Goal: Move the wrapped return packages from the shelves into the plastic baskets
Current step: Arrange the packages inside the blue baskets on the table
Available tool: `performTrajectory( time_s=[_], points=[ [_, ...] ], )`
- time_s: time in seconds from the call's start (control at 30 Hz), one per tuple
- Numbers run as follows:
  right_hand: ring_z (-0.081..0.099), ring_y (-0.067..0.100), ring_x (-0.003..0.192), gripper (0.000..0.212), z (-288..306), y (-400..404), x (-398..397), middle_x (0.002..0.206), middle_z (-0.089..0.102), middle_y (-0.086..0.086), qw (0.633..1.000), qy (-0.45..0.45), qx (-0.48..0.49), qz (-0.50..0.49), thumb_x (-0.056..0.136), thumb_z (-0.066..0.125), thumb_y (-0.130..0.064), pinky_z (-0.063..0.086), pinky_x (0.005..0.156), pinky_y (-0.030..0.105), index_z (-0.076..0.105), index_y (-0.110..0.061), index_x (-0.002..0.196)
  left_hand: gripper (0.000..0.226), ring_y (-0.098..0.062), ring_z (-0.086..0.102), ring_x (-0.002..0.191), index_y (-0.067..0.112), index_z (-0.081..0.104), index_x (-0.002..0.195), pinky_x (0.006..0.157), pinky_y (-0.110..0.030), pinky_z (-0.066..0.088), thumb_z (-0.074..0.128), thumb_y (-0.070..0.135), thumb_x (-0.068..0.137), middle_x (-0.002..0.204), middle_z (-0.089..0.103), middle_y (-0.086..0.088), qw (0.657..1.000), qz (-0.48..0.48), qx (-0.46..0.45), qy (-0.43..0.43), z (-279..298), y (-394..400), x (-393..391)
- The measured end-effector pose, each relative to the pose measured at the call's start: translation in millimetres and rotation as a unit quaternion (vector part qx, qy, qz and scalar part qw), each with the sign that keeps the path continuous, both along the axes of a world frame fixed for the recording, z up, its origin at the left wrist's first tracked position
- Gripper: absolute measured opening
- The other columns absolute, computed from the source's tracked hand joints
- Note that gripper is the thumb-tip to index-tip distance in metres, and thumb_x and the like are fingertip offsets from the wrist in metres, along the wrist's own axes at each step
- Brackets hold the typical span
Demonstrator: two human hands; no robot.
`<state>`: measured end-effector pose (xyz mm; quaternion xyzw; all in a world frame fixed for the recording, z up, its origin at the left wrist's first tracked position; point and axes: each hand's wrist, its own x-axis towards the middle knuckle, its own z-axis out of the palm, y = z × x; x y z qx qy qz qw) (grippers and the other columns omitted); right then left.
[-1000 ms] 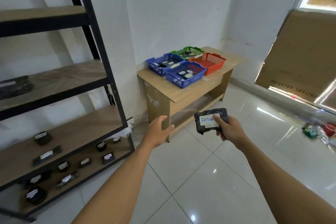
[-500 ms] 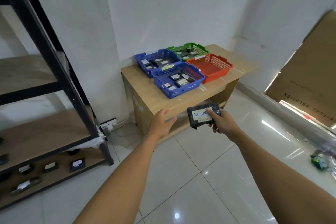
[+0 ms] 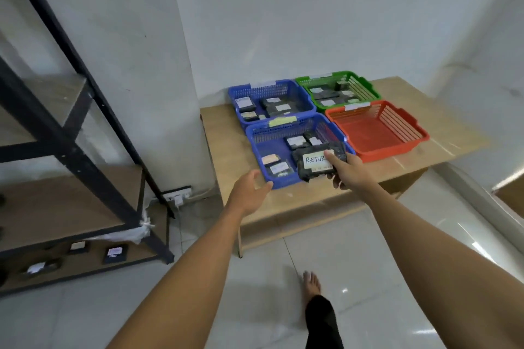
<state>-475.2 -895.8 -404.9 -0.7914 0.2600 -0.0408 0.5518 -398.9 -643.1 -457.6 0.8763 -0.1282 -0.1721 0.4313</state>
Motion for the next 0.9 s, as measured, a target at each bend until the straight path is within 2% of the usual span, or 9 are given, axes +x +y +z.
performTrajectory(
  time_s=[0.1,0.17,0.23,0.33,0.47,0.6,0.7,0.8,0.9],
  points=[
    [0.052,0.021,0.045,0.044,-16.4,-48.7,68.4,0.065,0.06,0.012,0.999,0.012,0.02,0.035,0.1,0.062,-0.046,0.034,0.041,0.023,0.061,-0.003,0.09,0.047,-0.02,0.054,0.128,0.01,0.055,0.136,0.09,-0.022,0.035,0.065,0.034,0.097,0.141,0.058,-0.004,0.997,0.074,-0.015,0.012,-17.2,-35.7,38.9],
    [0.051,0.017,0.041,0.037,-26.3,-73.2,106.4,0.065,0.055,0.016,0.997,0.029,0.034,0.059,0.101,0.063,-0.039,0.036,0.038,0.022,0.054,-0.007,0.085,0.05,-0.021,0.052,0.13,0.009,0.053,0.138,0.093,-0.024,0.037,0.065,0.034,0.097,0.142,0.057,-0.005,0.991,0.126,-0.012,0.043,-25.4,-55.1,58.5],
    [0.049,0.015,0.039,0.036,-35.9,-91.6,139.9,0.063,0.047,0.012,0.994,0.051,0.054,0.074,0.102,0.062,-0.034,0.038,0.037,0.023,0.047,-0.012,0.077,0.056,-0.024,0.051,0.133,0.006,0.051,0.141,0.102,-0.029,0.039,0.066,0.036,0.096,0.145,0.054,-0.008,0.981,0.181,-0.009,0.065,-34.0,-71.6,78.1],
    [0.05,0.021,0.046,0.03,-52.7,-112.4,186.2,0.07,0.05,0.011,0.987,0.095,0.066,0.108,0.103,0.059,-0.036,0.036,0.037,0.023,0.051,-0.013,0.085,0.053,-0.028,0.054,0.129,0.006,0.052,0.138,0.098,-0.033,0.042,0.065,0.037,0.096,0.141,0.057,-0.01,0.967,0.238,-0.008,0.093,-42.6,-93.9,110.4],
    [0.053,0.018,0.047,0.024,-80.0,-114.7,230.3,0.072,0.05,0.006,0.976,0.143,0.073,0.145,0.105,0.054,-0.036,0.034,0.044,0.03,0.05,-0.014,0.096,0.044,-0.018,0.06,0.107,0.013,0.054,0.136,0.084,-0.03,0.045,0.061,0.036,0.099,0.132,0.063,-0.002,0.952,0.273,-0.042,0.133,-54.9,-109.6,138.4],
    [0.055,0.02,0.058,0.019,-104.4,-102.5,264.4,0.084,0.051,0.006,0.961,0.207,0.086,0.166,0.107,0.048,-0.032,0.036,0.053,0.031,0.046,-0.014,0.112,0.024,-0.019,0.061,0.094,0.017,0.06,0.12,0.079,-0.03,0.043,0.059,0.032,0.101,0.11,0.066,0.0,0.937,0.304,-0.064,0.158,-73.1,-119.9,159.7],
    [0.052,0.019,0.055,0.015,-117.5,-89.6,283.5,0.084,0.052,0.005,0.958,0.208,0.102,0.172,0.108,0.05,-0.03,0.037,0.049,0.03,0.049,-0.015,0.103,0.02,-0.025,0.063,0.095,0.013,0.062,0.116,0.078,-0.032,0.044,0.053,0.026,0.104,0.106,0.067,-0.005,0.931,0.318,-0.075,0.165,-84.7,-125.3,167.4],
    [0.054,0.018,0.055,0.016,-127.9,-78.3,298.5,0.084,0.058,0.006,0.955,0.214,0.08,0.19,0.106,0.054,-0.032,0.036,0.047,0.029,0.053,-0.017,0.098,0.017,-0.025,0.061,0.087,0.014,0.061,0.105,0.074,-0.033,0.045,0.047,0.023,0.107,0.096,0.066,-0.008,0.924,0.338,-0.081,0.16,-91.4,-128.6,169.1],
    [0.055,0.02,0.058,0.021,-133.6,-68.1,310.4,0.079,0.057,0.006,0.952,0.221,0.067,0.203,0.106,0.056,-0.032,0.037,0.043,0.025,0.056,-0.016,0.092,0.017,-0.022,0.061,0.08,0.016,0.061,0.101,0.071,-0.036,0.048,0.047,0.023,0.107,0.089,0.065,-0.005,0.92,0.347,-0.088,0.158,-94.6,-129.4,171.0]
  ],
)
